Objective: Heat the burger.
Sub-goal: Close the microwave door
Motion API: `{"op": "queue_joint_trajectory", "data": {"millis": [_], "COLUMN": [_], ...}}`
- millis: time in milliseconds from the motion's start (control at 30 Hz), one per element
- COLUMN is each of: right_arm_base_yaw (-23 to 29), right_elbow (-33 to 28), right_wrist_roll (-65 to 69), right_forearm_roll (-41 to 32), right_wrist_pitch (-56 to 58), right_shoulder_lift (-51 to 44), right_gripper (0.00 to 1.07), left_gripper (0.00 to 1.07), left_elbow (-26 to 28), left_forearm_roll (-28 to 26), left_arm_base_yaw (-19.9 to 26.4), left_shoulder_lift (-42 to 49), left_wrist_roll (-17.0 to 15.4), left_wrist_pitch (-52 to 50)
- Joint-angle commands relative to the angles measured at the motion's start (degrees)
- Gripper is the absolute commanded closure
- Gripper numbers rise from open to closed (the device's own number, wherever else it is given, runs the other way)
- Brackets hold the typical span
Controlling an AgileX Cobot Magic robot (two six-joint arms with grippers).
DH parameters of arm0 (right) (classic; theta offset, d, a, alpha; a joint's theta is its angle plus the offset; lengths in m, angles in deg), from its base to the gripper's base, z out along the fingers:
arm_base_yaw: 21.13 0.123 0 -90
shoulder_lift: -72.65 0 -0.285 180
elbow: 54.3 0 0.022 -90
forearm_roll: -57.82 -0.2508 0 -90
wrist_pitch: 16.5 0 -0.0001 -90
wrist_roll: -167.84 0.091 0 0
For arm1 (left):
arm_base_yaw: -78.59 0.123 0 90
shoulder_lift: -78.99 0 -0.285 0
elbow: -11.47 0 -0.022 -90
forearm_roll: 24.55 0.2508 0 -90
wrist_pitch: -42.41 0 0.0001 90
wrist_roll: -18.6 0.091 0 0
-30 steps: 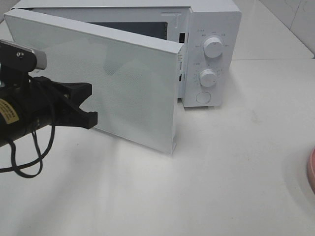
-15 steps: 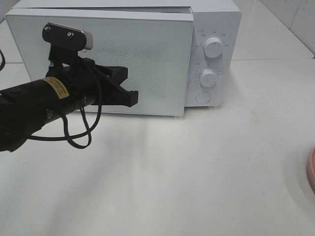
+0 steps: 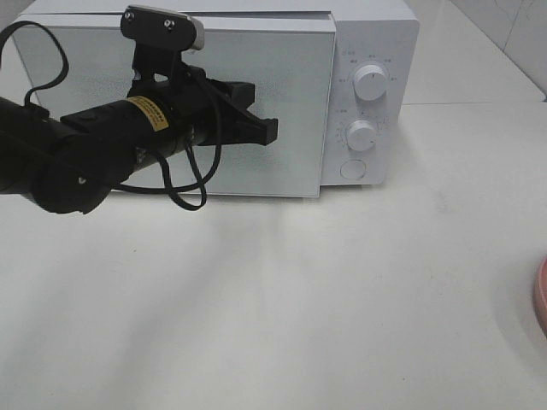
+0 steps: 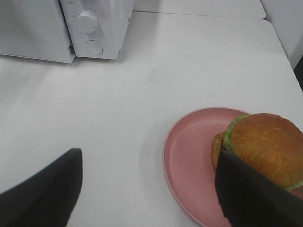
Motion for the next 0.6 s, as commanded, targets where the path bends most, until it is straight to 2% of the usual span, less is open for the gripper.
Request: {"op": "queue_joint_trajectory", "data": {"millis": [33,400,600], "right_arm_base_yaw": [-0.34,-0.34,-0.34], "right_elbow": [0.00,0.00,0.00], "right_wrist_roll": [0.29,0.34,0.34], "right_forearm_roll": [0.06,0.06,0.06], "right_wrist_pitch": [-0.46,-0.46,-0.46], "right_shoulder_lift": [-1.55,-1.55,-1.55], "right_gripper": [0.32,0.32,0.32], "left_gripper": [1.07,1.07,1.07], "left_elbow": [3.21,8.25,13.41], "left_forearm_roll": [-0.57,-1.49,-2.35], "left_arm_base_yaw": [-0.23,-0.23,0.46], "left_shoulder_lift": [-1.43,-5.56,-8.31], "left_wrist_roll": [0.17,0.17,0.97], "left_wrist_pitch": [0.34,0.92,3.44]}}
